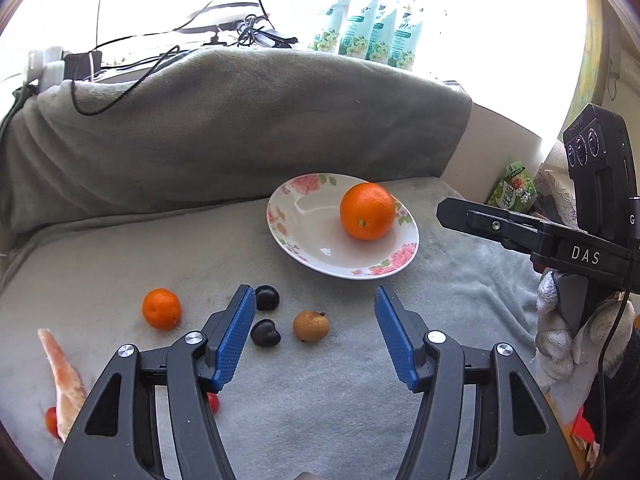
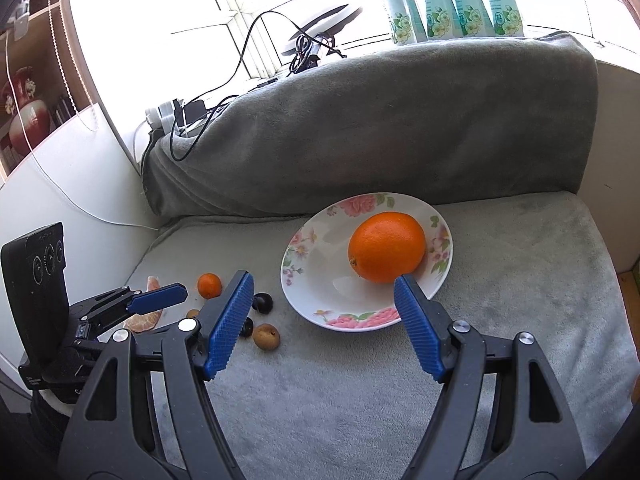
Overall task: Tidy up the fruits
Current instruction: 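Withdraw both grippers from the plate toward the remaining fruits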
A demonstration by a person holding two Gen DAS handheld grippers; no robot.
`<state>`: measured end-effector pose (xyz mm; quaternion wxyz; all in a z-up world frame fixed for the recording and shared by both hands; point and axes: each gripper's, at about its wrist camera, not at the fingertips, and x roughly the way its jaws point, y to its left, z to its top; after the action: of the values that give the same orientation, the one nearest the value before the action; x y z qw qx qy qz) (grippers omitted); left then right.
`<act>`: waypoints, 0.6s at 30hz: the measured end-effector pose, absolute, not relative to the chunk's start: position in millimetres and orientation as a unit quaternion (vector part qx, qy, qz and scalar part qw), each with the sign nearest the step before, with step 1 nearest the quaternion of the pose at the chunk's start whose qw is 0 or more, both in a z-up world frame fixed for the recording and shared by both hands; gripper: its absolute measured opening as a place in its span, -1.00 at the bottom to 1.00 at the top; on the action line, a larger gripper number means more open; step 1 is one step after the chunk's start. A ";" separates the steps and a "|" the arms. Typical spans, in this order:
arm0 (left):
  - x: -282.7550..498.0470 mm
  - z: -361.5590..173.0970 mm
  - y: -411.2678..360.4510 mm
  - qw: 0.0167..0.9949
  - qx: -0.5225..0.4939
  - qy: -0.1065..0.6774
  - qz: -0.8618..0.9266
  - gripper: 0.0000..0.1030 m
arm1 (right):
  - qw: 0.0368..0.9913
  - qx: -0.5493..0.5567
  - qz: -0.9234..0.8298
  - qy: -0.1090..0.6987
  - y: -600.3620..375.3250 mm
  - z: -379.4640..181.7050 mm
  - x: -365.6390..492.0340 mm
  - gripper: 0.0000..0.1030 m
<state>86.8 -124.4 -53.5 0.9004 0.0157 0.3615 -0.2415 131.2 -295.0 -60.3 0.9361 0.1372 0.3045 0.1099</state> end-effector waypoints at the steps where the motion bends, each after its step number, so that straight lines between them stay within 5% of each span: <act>1: 83.3 -51.5 -120.8 0.902 0.016 0.359 -0.237 0.21 | 0.936 0.135 0.112 0.306 -292.6 -60.1 130.9 0.47; 18: 45.0 -55.8 -26.0 0.928 -0.003 0.349 -0.128 0.22 | 0.919 0.078 0.184 0.340 -231.7 -71.1 135.8 0.47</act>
<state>45.0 -26.0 -55.8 0.9284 -0.0033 0.3489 -0.1282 135.8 -231.7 -71.1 0.9188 0.0782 0.3404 0.1840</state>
